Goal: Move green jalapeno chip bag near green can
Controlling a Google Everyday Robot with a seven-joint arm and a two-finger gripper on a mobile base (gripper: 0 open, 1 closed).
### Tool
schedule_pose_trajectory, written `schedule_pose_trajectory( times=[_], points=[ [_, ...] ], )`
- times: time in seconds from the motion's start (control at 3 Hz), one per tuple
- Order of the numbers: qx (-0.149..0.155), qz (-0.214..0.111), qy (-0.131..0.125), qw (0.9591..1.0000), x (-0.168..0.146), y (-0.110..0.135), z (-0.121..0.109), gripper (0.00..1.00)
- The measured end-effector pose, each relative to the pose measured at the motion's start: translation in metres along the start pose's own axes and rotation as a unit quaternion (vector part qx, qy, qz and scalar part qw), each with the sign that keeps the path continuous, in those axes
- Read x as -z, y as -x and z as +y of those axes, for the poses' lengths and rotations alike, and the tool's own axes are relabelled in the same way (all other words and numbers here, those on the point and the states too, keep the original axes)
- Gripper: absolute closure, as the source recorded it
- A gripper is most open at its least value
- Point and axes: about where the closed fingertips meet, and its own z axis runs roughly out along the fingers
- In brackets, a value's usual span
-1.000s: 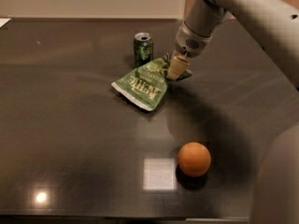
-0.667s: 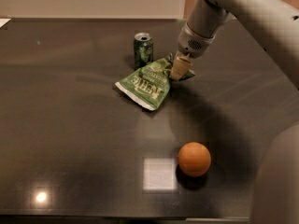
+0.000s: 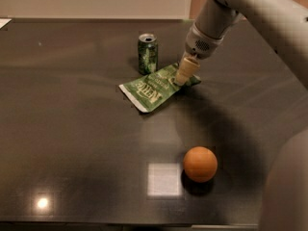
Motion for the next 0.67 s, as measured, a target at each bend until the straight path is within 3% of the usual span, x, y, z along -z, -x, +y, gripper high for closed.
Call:
schedule_pose_trajectory(
  times=[0.33,0.67],
  points=[
    [0.000,0.000,0.001,1.0000,-0.0023,0.0007,-0.0003,0.00],
    [0.000,0.000,0.001,1.0000,-0.0024,0.0008,-0.0003,0.00]
  ],
)
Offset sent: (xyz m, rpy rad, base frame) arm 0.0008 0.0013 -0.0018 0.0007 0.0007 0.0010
